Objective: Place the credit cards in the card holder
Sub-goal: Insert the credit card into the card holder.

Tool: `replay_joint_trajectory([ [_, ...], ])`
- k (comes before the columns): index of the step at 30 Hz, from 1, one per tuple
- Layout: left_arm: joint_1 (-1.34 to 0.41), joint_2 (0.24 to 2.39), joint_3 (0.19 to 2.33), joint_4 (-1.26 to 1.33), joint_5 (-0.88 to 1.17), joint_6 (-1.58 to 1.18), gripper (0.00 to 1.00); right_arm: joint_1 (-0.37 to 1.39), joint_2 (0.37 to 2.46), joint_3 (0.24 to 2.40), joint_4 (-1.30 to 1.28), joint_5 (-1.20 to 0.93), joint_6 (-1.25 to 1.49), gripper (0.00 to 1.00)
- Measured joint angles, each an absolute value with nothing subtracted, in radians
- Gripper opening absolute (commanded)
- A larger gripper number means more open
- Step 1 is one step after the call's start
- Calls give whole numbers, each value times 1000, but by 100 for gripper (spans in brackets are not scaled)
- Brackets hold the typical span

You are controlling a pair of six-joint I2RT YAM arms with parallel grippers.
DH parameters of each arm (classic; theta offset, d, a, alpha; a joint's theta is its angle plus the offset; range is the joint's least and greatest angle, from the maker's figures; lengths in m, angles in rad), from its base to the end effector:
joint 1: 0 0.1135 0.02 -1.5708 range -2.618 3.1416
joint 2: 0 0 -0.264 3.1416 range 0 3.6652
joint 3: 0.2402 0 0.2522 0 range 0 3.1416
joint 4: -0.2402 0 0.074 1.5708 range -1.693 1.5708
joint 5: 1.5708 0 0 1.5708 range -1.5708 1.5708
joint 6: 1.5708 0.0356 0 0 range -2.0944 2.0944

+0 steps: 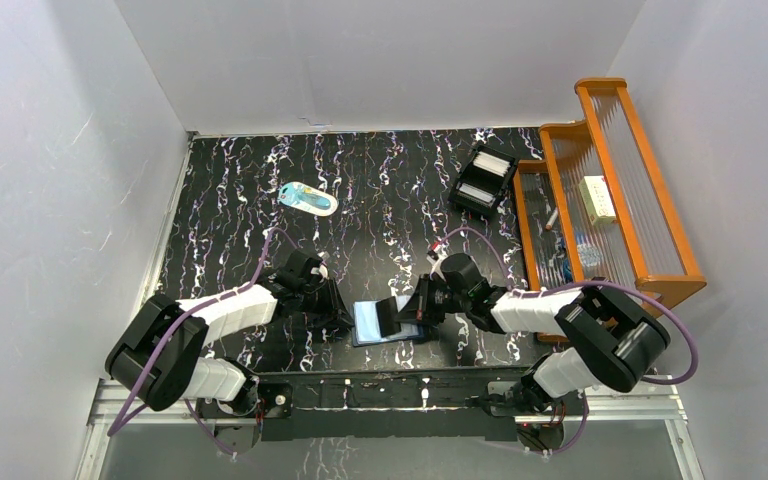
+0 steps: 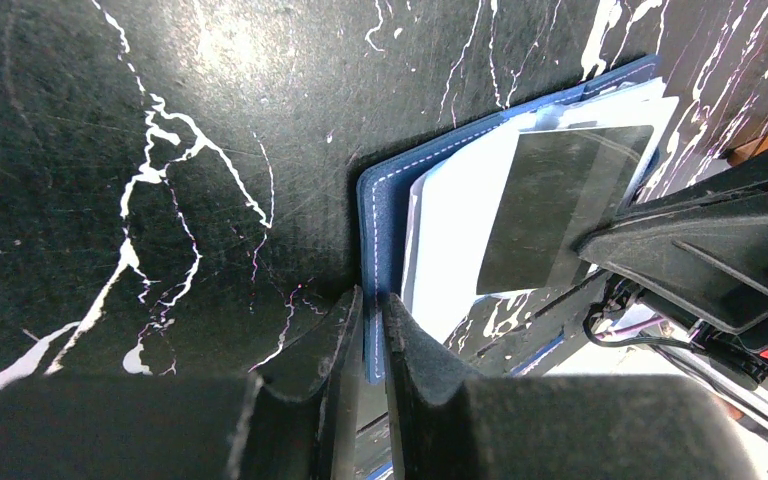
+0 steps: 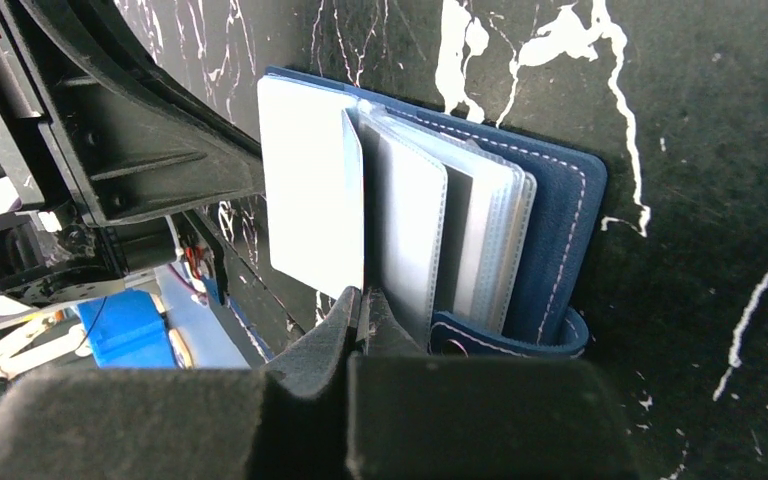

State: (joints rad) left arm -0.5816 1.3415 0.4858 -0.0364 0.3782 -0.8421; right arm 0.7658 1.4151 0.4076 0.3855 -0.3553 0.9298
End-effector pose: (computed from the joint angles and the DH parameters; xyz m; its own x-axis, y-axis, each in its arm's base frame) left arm 0.1876 -0.1391 0.1416 -0.9585 -0.1996 -0.2036 -0.0163 0.7513 -0.6597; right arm 0.1701 0.1807 0.1367 -0.9353 0.1431 -0.3235 -0.1738 0.6106 0.7726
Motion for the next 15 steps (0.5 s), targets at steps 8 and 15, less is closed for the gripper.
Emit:
replay_joint_trajectory([
  [8, -582, 1343, 486, -33, 380, -842, 13, 766, 1457, 384, 484, -381, 969, 0],
  [15, -581, 1345, 486, -31, 382, -842, 13, 765, 1457, 374, 508, -382, 993, 3],
])
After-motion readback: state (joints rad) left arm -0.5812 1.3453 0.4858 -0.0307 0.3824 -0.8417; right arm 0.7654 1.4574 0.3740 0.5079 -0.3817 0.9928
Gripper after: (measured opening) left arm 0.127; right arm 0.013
